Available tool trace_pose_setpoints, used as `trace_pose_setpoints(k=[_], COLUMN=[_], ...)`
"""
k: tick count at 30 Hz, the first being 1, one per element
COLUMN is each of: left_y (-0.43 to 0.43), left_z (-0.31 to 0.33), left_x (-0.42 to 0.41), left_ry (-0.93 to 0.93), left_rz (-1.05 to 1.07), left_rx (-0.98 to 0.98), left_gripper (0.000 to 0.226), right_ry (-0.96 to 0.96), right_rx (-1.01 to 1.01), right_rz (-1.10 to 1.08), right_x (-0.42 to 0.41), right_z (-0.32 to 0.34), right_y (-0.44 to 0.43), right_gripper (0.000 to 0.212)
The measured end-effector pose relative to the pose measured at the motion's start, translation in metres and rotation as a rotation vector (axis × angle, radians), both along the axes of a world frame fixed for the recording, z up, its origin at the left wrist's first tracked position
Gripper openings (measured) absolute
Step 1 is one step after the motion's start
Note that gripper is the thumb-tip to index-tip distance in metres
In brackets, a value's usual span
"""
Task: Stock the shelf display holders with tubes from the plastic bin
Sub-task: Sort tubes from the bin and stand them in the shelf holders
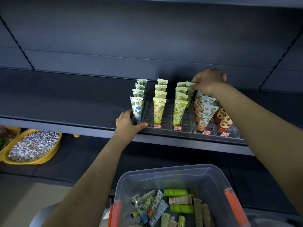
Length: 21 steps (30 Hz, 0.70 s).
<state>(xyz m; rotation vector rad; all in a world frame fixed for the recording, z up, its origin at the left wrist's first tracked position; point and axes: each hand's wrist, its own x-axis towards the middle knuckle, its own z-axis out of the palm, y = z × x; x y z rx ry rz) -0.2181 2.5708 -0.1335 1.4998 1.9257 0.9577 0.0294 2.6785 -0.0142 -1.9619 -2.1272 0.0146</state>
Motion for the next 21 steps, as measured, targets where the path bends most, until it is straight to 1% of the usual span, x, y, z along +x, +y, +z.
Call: trace_pose_setpoints(k=[12,18,21], left_y=[-0.001,-0.002,-0.004], left_z=[0.002,0.003,0.004], left_x=[0.001,0.002,0.001], left_ry=[0.003,0.005,0.003], left_rz=[-0.004,-0.008,-0.015], left_rx=[-0.006,-0.010,-0.012], left_gripper=[0.069,0.066,0.066], right_ry=[0.028,0.115,0.124], right_rx=[0.034,0.035,0.038], right_rz=[0.002,0.018,0.018], right_x=[0.003,0.005,0.006], right_z=[-0.004,0.002,0.011], right_y=[0.001,-0.002,-0.012], right_gripper=[0.016,0.006,0.009])
